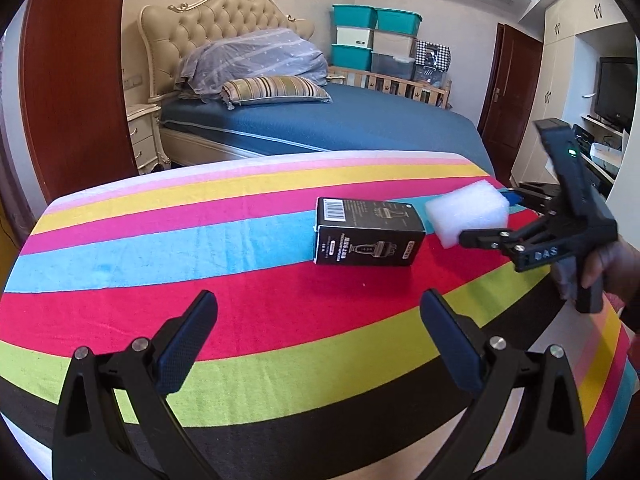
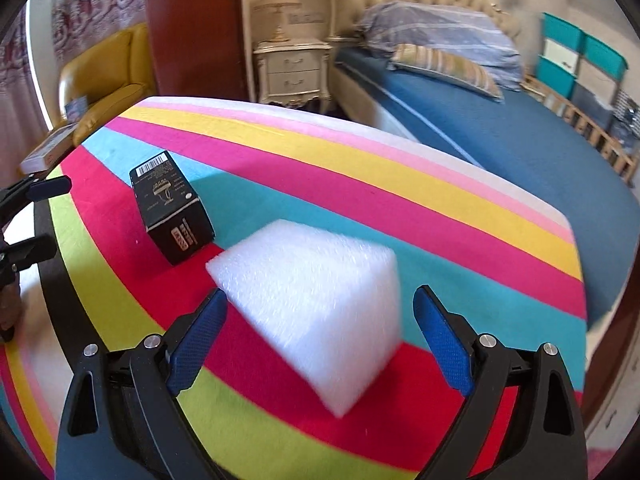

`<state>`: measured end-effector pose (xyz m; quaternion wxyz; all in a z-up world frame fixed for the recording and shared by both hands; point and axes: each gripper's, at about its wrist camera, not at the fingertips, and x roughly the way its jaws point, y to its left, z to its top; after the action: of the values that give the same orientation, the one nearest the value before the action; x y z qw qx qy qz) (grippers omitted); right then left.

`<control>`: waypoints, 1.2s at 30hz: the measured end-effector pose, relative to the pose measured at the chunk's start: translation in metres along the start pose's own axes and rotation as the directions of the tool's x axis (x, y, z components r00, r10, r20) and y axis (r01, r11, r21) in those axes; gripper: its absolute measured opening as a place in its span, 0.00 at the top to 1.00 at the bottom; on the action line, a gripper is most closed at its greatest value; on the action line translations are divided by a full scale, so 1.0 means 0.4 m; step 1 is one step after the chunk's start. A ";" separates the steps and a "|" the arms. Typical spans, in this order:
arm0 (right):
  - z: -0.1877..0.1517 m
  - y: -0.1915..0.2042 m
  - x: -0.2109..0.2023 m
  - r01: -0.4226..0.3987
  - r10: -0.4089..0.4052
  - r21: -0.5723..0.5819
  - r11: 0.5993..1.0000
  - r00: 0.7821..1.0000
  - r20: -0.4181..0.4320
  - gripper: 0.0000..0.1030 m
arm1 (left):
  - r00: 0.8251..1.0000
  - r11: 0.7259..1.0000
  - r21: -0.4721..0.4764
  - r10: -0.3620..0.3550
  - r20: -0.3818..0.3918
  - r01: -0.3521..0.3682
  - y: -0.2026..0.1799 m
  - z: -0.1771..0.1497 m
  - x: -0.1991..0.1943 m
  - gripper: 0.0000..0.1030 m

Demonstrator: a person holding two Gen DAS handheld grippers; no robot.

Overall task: Collect trash
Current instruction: 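Grasp the small white foam block with the right gripper while the left grasps the black box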

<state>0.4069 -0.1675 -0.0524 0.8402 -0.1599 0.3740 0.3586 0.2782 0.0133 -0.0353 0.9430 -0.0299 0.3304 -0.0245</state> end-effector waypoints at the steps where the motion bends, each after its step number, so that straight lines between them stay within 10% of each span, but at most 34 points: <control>1: 0.006 -0.002 0.007 -0.014 0.014 -0.001 1.000 1.000 -0.002 0.15 | 1.000 1.000 0.004 -0.008 0.002 0.008 -0.002 -0.002 -0.002 0.05; 20: -0.186 0.119 -0.192 0.227 -0.249 0.263 0.938 0.967 0.055 0.28 | 0.994 0.998 -0.067 -0.008 -0.113 0.000 -0.071 0.066 0.097 0.05; 32: -0.233 0.159 -0.232 0.239 -0.291 0.372 0.897 0.952 0.089 0.27 | 0.970 0.993 0.063 0.109 -0.216 -0.097 -0.132 0.134 0.272 0.05; 36: -0.229 0.167 -0.229 0.254 -0.304 0.376 0.891 0.949 0.080 0.27 | 0.977 0.999 -0.004 0.035 -0.210 -0.037 -0.090 0.124 0.258 0.20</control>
<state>0.2692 -0.2147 -0.0459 0.9216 -0.0301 0.3481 0.1693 0.3887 -0.0276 -0.0583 0.9031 -0.0248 0.4285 -0.0091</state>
